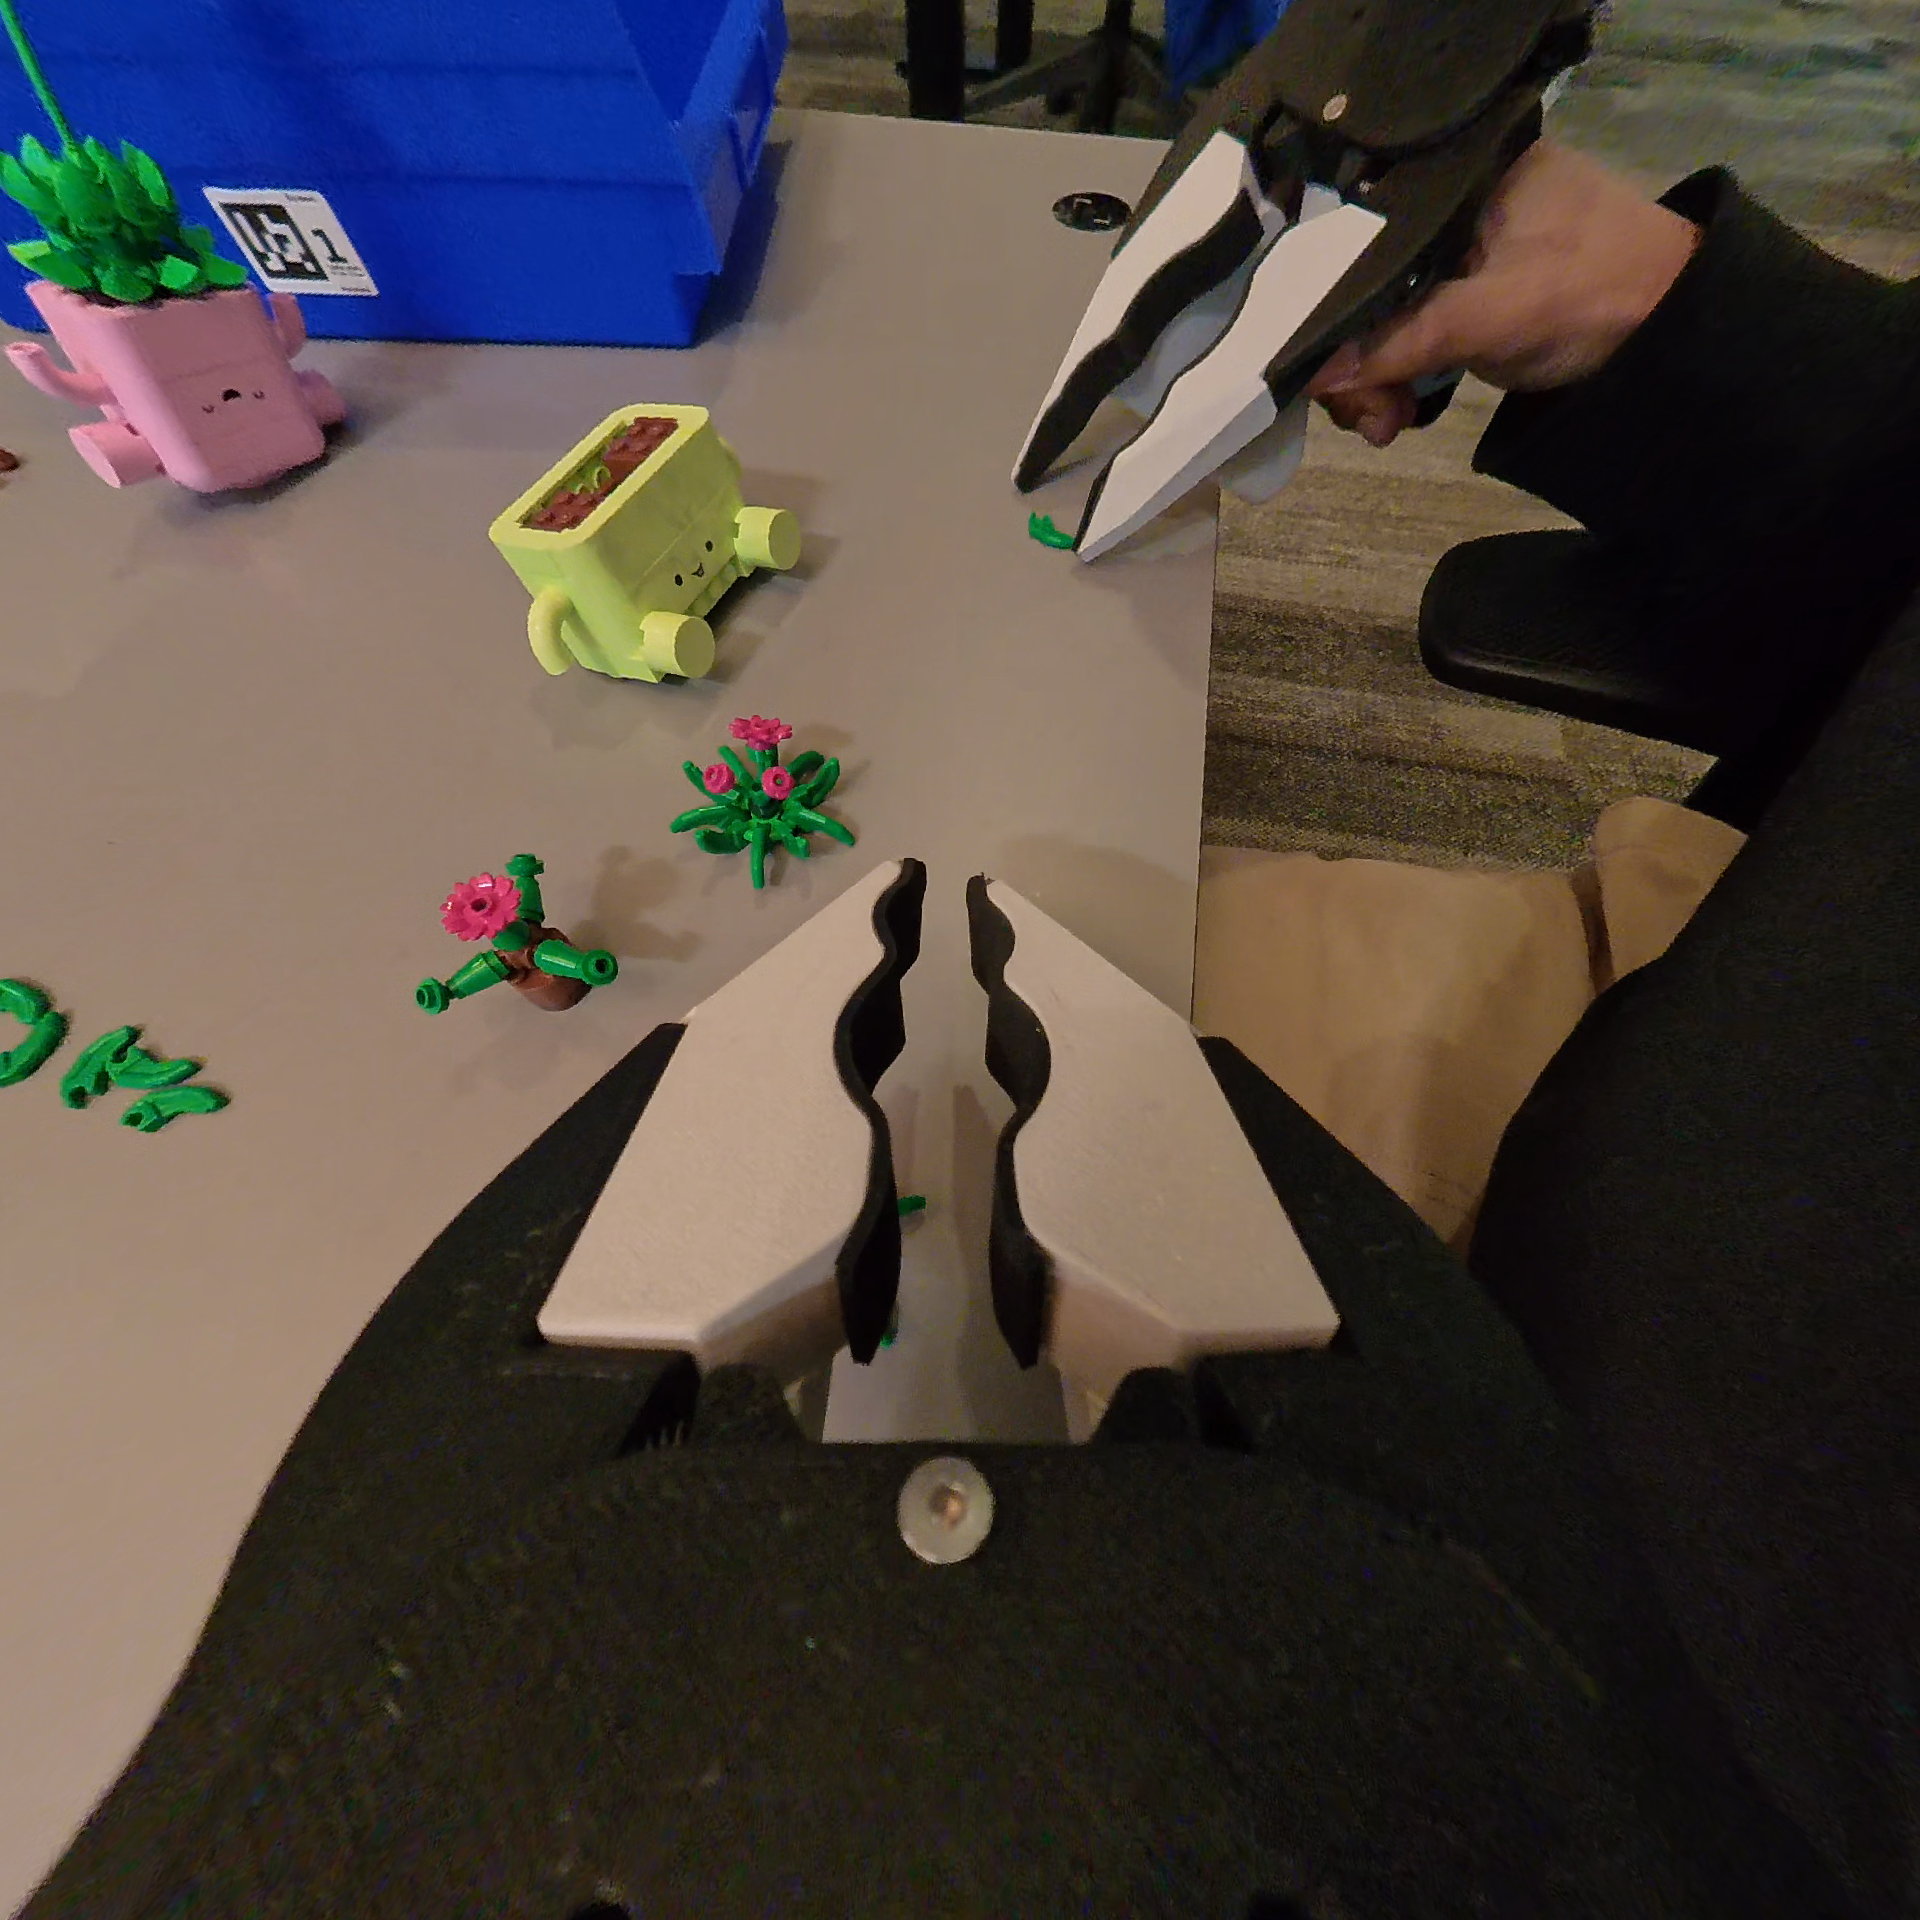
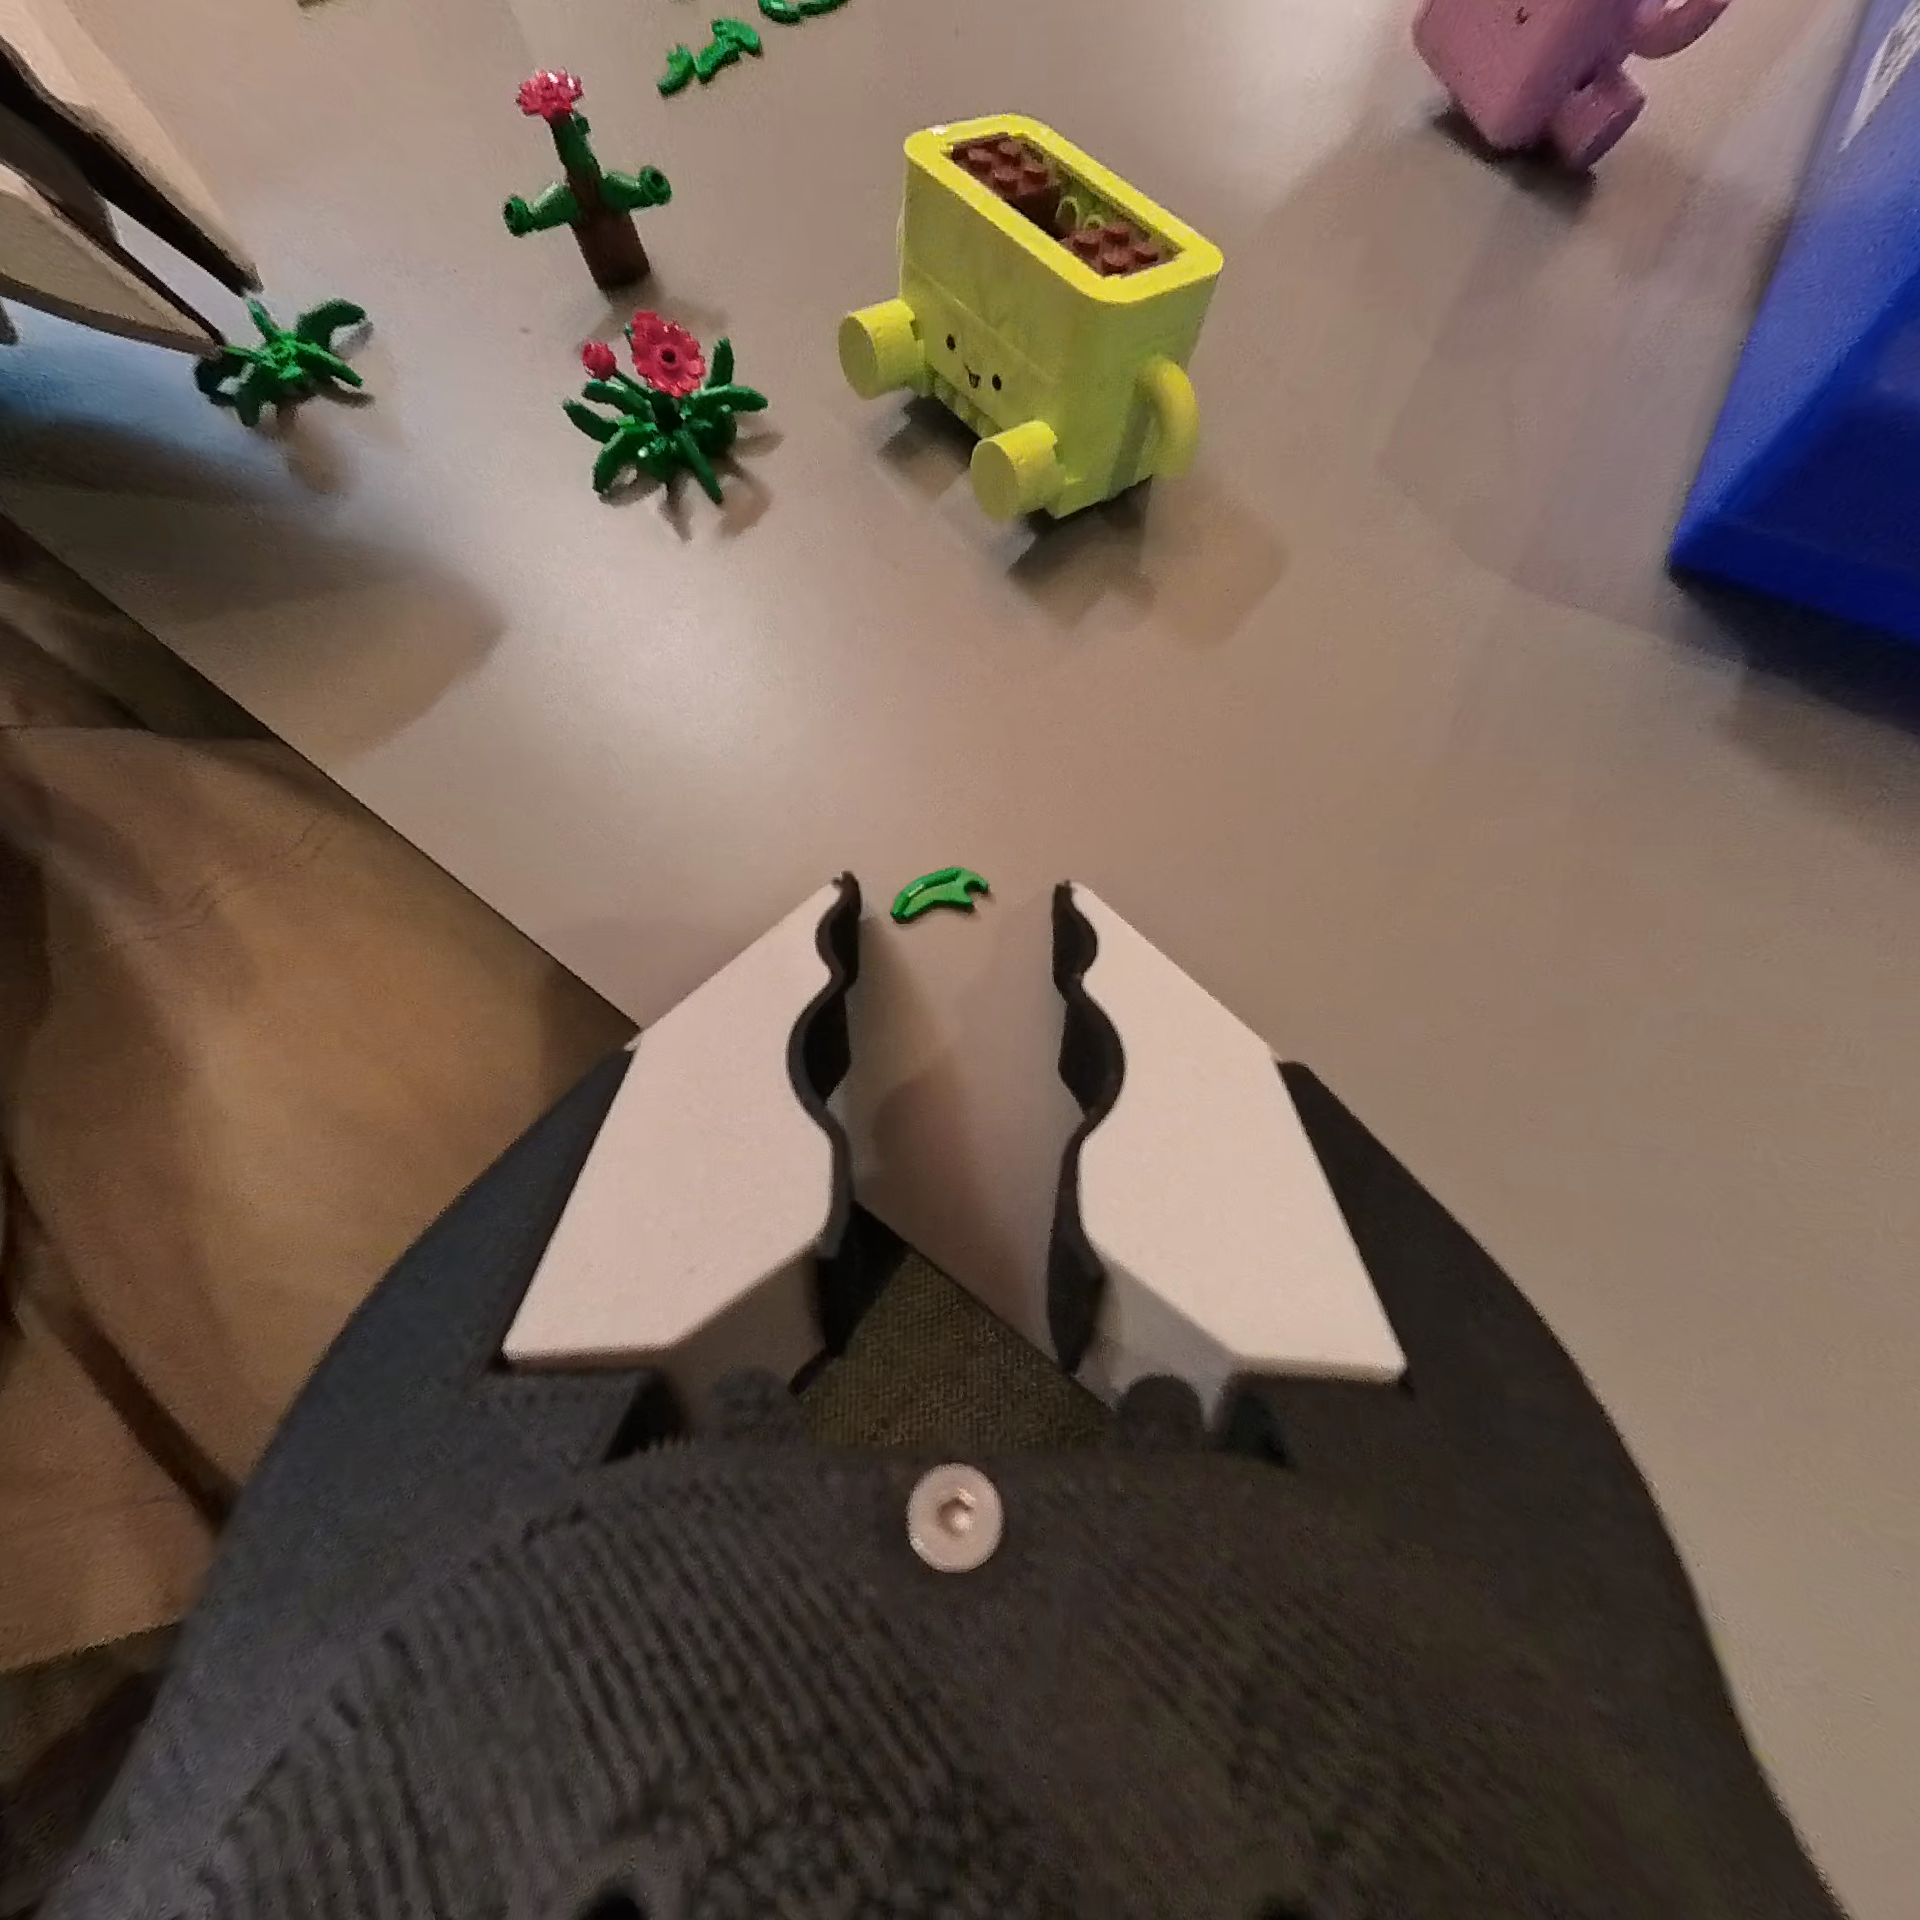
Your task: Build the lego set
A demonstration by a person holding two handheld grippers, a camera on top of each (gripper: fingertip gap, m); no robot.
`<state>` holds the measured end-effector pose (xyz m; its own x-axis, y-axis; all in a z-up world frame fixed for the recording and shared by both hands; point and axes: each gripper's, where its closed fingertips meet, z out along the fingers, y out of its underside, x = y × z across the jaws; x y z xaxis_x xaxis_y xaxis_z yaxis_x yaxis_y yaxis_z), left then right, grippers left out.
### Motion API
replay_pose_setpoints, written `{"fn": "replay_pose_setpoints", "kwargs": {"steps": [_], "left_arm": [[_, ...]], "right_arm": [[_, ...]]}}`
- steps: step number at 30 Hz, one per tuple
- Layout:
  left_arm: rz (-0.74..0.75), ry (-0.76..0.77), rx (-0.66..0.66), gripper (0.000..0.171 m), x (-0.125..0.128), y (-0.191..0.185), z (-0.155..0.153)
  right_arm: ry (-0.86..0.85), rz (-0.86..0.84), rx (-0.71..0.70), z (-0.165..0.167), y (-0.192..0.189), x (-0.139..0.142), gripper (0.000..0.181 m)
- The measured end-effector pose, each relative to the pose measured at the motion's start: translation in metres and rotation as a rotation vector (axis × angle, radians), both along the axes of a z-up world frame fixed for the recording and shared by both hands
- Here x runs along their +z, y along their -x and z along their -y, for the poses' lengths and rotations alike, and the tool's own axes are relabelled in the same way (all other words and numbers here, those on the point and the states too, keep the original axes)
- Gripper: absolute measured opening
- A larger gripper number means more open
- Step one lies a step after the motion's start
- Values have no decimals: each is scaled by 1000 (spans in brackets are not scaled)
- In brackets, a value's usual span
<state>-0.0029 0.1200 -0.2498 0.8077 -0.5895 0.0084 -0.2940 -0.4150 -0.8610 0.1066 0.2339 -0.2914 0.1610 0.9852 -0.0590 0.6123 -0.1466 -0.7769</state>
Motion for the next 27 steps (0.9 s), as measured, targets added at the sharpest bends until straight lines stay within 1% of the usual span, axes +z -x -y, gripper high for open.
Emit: {"fn": "replay_pose_setpoints", "kwargs": {"steps": [2,4,5,7,12,14,17,19,21,23,27], "left_arm": [[7,-2,3,7,1,1,0],[22,-2,5,8,2,1,1],[33,-1,6,8,2,1,2],[55,-1,8,8,4,1,3],[113,5,24,8,8,2,3],[121,4,28,8,10,3,4],[114,2,38,8,9,6,4],[115,2,40,8,9,7,5],[120,2,38,8,9,6,5],[123,4,36,8,9,6,5],[127,3,32,8,10,5,4]], "right_arm": [[-5,1,3,0,3,-1,33],[-54,18,14,0,5,-2,26],[-63,21,38,4,7,-2,13],[-77,29,59,7,10,-2,0],[-182,28,80,8,18,2,0],[-202,3,61,5,18,10,13],[-206,10,13,-9,0,18,24],[-158,6,23,-11,-15,20,28],[-98,-8,51,-9,-29,18,32],[-57,-17,49,-11,-40,14,34],[-11,-68,67,-6,-39,17,35]]}}
